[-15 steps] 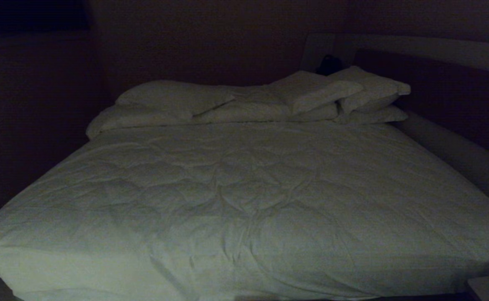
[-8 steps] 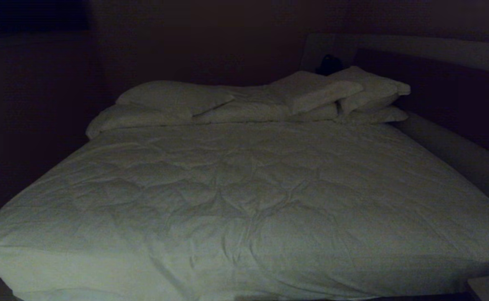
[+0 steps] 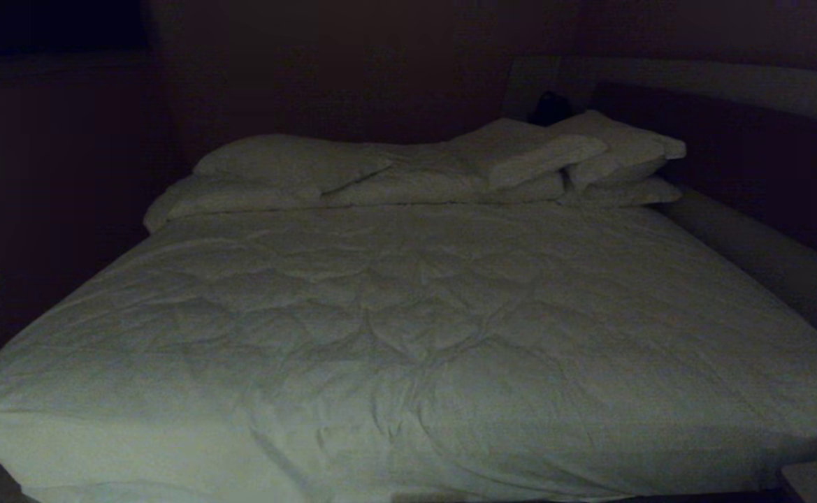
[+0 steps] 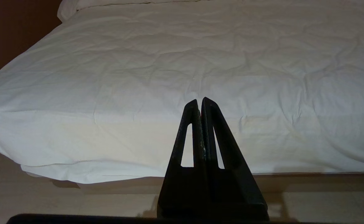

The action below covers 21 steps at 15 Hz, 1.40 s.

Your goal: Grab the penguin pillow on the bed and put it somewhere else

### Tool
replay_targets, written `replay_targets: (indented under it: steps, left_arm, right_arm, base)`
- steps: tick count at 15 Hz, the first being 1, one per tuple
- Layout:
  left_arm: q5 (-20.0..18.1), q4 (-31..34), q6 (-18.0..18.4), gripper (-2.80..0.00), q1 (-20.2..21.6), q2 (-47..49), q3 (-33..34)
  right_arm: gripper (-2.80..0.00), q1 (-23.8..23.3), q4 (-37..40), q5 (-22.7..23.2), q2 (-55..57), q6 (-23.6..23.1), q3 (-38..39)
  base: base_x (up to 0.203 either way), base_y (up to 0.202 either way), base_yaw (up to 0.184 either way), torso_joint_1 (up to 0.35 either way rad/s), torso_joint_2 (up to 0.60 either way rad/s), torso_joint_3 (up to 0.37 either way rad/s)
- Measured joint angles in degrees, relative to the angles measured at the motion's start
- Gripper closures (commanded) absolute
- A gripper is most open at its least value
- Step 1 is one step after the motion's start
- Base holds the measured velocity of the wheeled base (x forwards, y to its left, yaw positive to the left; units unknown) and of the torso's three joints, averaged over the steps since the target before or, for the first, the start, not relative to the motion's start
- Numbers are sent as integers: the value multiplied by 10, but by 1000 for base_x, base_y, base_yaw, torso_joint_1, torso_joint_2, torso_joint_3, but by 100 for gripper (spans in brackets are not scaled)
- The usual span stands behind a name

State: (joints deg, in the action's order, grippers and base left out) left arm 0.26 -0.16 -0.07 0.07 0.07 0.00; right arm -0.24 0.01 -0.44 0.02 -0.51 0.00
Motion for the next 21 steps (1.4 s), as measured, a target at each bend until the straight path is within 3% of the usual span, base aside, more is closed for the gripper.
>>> replay_targets:
  steps: [21]
  left_arm:
    - [0, 0, 0, 0, 0, 0, 0]
  right_arm:
    - [0, 0, -1, -1, 0, 2, 0]
  base:
    - [0, 0, 0, 0, 0, 0]
